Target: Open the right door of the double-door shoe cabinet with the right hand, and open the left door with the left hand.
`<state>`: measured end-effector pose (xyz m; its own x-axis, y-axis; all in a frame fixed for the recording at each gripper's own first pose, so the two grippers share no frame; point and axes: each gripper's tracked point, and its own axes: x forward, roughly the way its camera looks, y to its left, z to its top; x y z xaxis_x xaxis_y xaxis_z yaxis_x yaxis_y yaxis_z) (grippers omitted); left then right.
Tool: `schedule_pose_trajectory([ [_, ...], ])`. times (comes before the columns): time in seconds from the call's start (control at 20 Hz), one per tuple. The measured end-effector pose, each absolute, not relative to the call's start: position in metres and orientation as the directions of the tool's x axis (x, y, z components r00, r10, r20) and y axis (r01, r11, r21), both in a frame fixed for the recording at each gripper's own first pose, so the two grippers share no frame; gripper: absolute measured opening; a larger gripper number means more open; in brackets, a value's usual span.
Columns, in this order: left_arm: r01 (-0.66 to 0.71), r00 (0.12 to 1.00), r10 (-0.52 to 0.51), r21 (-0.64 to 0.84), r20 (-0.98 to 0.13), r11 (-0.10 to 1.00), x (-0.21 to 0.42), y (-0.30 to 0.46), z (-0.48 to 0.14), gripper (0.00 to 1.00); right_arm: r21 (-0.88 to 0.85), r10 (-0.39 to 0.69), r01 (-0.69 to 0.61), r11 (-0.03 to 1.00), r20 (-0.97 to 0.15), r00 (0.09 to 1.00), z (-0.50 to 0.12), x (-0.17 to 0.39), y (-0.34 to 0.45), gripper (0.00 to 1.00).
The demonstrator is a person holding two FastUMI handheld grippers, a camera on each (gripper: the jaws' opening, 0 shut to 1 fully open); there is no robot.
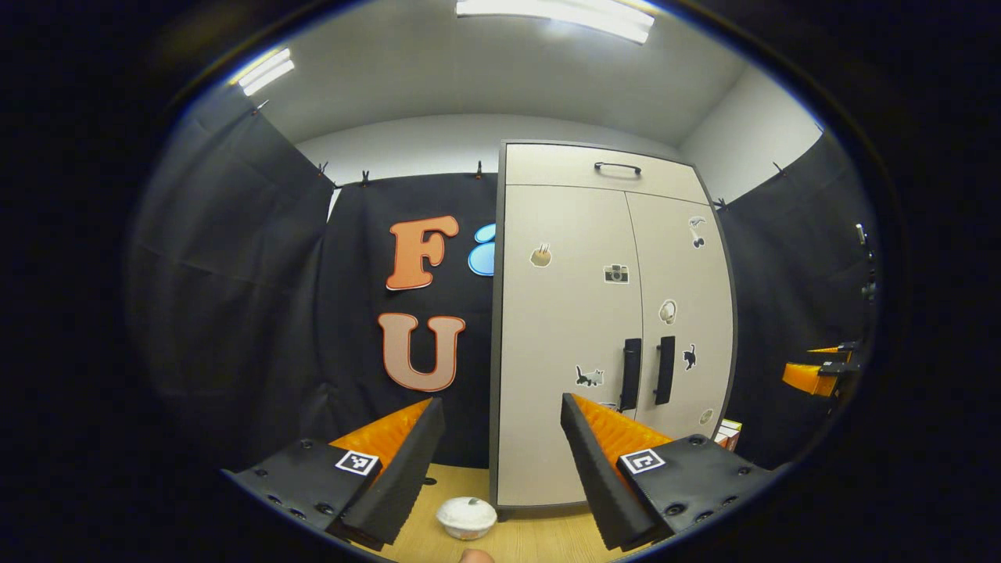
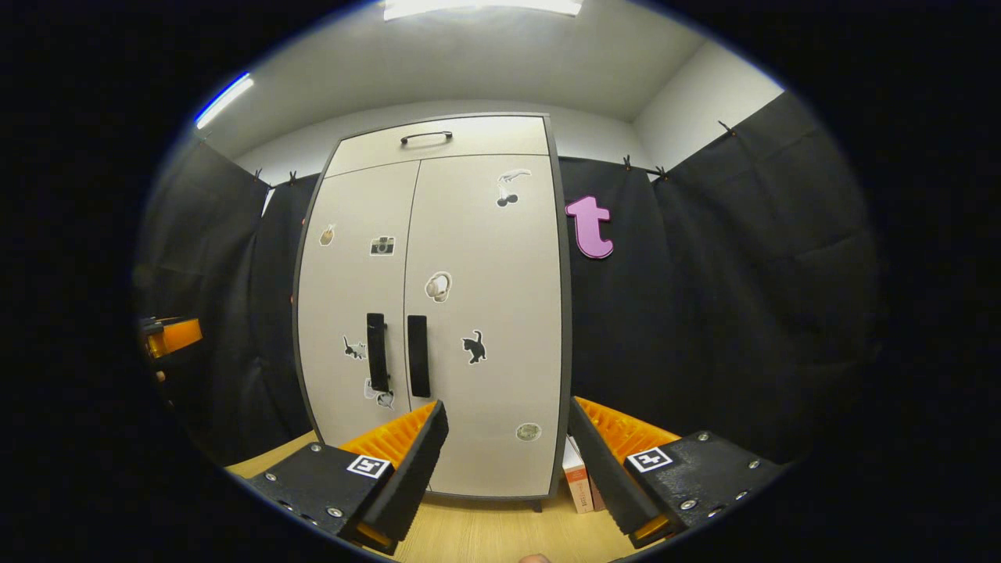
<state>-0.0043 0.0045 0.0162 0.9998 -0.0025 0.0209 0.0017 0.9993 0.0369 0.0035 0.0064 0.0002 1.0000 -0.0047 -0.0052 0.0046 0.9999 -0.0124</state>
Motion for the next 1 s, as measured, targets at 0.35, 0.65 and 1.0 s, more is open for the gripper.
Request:
schedule_pose_trajectory([
  [0.35,0.030,1.000,-0.030,0.037,0.003,0.999,0.000,0.001,0.007,0.96,-0.006,0.034,-0.034,0.999,-0.018,0.999,-0.004,0.034,0.040,0.94],
  [0.65,0.022,1.000,-0.021,0.039,-0.015,0.999,0.006,0.006,-0.002,0.96,-0.021,0.066,-0.067,0.998,-0.043,0.997,-0.019,0.082,0.071,0.94],
  [1.0,0.008,1.000,-0.007,0.052,-0.014,0.999,0.017,0.017,-0.006,0.97,-0.028,0.075,-0.077,0.997,-0.052,0.996,-0.030,0.139,0.103,0.95],
])
